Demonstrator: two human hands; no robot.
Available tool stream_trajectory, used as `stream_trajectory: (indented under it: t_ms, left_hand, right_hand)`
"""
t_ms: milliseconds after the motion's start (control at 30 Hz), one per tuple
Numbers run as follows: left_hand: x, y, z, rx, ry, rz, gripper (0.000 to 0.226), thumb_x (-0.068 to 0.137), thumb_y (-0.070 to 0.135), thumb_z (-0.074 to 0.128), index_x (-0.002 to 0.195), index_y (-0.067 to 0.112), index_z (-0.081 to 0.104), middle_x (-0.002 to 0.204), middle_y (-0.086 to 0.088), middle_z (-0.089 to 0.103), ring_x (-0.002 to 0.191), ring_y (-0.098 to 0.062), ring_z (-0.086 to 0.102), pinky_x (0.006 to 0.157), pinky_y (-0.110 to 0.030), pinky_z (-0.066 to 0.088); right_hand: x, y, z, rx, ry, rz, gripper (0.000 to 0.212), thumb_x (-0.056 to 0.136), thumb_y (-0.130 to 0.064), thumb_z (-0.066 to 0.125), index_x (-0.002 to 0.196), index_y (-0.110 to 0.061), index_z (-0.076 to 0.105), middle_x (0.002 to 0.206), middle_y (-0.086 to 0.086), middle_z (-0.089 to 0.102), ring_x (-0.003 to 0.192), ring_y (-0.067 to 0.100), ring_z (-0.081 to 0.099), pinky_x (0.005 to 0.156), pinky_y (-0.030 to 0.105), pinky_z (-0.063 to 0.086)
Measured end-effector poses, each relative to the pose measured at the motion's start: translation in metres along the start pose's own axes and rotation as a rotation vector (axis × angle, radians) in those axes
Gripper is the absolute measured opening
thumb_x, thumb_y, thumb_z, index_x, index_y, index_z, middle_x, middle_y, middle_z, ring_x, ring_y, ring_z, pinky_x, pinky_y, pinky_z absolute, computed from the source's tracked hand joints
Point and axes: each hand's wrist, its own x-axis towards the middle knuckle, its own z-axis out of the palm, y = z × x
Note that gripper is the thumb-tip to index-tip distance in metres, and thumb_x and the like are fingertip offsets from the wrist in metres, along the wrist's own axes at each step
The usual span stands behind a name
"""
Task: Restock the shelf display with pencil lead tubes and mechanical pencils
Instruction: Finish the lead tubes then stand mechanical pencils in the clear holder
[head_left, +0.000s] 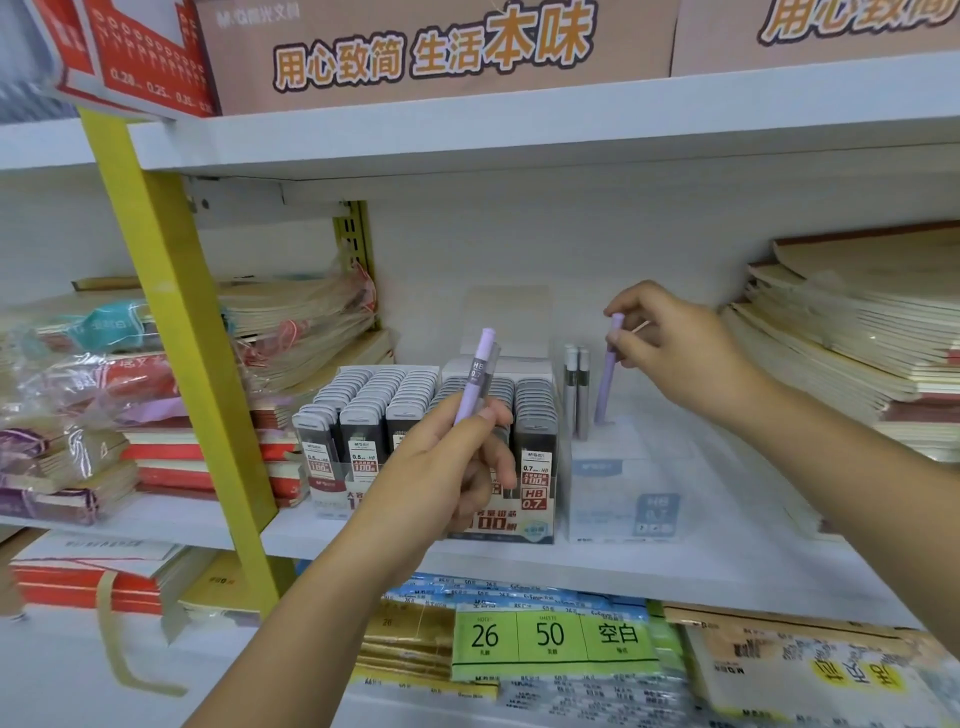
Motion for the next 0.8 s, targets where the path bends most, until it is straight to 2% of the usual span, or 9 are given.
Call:
stream_trajectory:
  t_ms: [200, 233, 333, 367, 433, 567, 700, 800]
  left_hand:
    - [-0.002, -0.002, -0.001, 0.086, 0.031, 0.032, 0.028, 0.106, 0.034, 0.043, 0.095, 0.036, 0.068, 0.072, -0.001, 0.067, 0.042, -0.010, 0.039, 0.038, -0.020, 0.030]
    - [-0.002, -0.003, -0.002, 0.095, 0.034, 0.038, 0.027, 0.106, 0.035, 0.044, 0.097, 0.037, 0.069, 0.073, 0.000, 0.067, 0.043, -0.009, 0.041, 0.038, -0.020, 0.031]
    - [-0.002, -0.005, -0.003, 0.109, 0.036, 0.053, 0.024, 0.105, 0.038, 0.046, 0.103, 0.038, 0.070, 0.074, 0.002, 0.066, 0.045, -0.008, 0.043, 0.039, -0.021, 0.032]
    - [-0.002, -0.005, -0.003, 0.115, 0.032, 0.057, 0.023, 0.104, 0.039, 0.046, 0.104, 0.039, 0.070, 0.075, 0.003, 0.066, 0.045, -0.008, 0.044, 0.040, -0.021, 0.033]
    - [-0.003, -0.005, -0.003, 0.129, 0.021, 0.070, 0.022, 0.101, 0.044, 0.049, 0.106, 0.042, 0.069, 0.074, 0.003, 0.066, 0.046, -0.008, 0.046, 0.041, -0.022, 0.038]
    - [-0.005, -0.003, -0.004, 0.163, 0.000, 0.073, 0.029, 0.088, 0.056, 0.049, 0.109, 0.046, 0.068, 0.069, 0.003, 0.064, 0.047, -0.009, 0.045, 0.044, -0.022, 0.040]
    - [-0.007, -0.003, -0.005, 0.150, -0.004, 0.058, 0.024, 0.096, 0.048, 0.048, 0.110, 0.045, 0.068, 0.064, 0.004, 0.059, 0.046, -0.007, 0.038, 0.043, -0.019, 0.033]
    - [-0.007, -0.004, -0.006, 0.134, -0.005, 0.057, 0.024, 0.101, 0.041, 0.046, 0.111, 0.043, 0.068, 0.065, 0.003, 0.059, 0.046, -0.007, 0.038, 0.043, -0.017, 0.033]
  right_hand:
    - [0.001, 0.005, 0.012, -0.089, -0.039, -0.059, 0.008, 0.094, -0.019, 0.059, 0.098, -0.025, 0.054, 0.088, -0.003, 0.068, 0.076, 0.015, 0.067, 0.066, 0.014, 0.044]
    - [0.001, 0.004, 0.012, -0.090, -0.042, -0.065, 0.010, 0.093, -0.019, 0.060, 0.097, -0.025, 0.053, 0.087, -0.004, 0.067, 0.076, 0.015, 0.067, 0.067, 0.015, 0.045]
    - [0.000, 0.003, 0.014, -0.077, -0.068, -0.060, 0.013, 0.093, -0.018, 0.061, 0.099, -0.024, 0.051, 0.086, -0.003, 0.066, 0.076, 0.018, 0.068, 0.074, 0.035, 0.054]
    - [-0.001, 0.002, 0.015, -0.074, -0.075, -0.055, 0.015, 0.093, -0.018, 0.061, 0.100, -0.025, 0.050, 0.086, -0.003, 0.066, 0.075, 0.018, 0.067, 0.074, 0.037, 0.054]
    - [-0.001, 0.002, 0.016, -0.084, -0.076, -0.047, 0.020, 0.092, -0.017, 0.063, 0.099, -0.025, 0.047, 0.082, -0.002, 0.065, 0.073, 0.018, 0.066, 0.072, 0.036, 0.054]
    - [0.000, -0.001, 0.016, -0.203, -0.057, -0.094, 0.014, 0.088, -0.014, 0.067, 0.090, -0.015, 0.053, 0.081, 0.002, 0.065, 0.076, 0.022, 0.061, 0.072, 0.037, 0.052]
    - [0.000, -0.002, 0.020, -0.148, -0.055, -0.030, 0.011, 0.088, -0.011, 0.066, 0.092, -0.016, 0.056, 0.085, 0.000, 0.065, 0.079, 0.018, 0.062, 0.073, 0.032, 0.051]
    - [-0.001, 0.002, 0.021, -0.142, -0.020, 0.018, 0.010, 0.091, -0.012, 0.060, 0.101, -0.015, 0.059, 0.091, -0.002, 0.065, 0.082, 0.016, 0.061, 0.074, 0.029, 0.048]
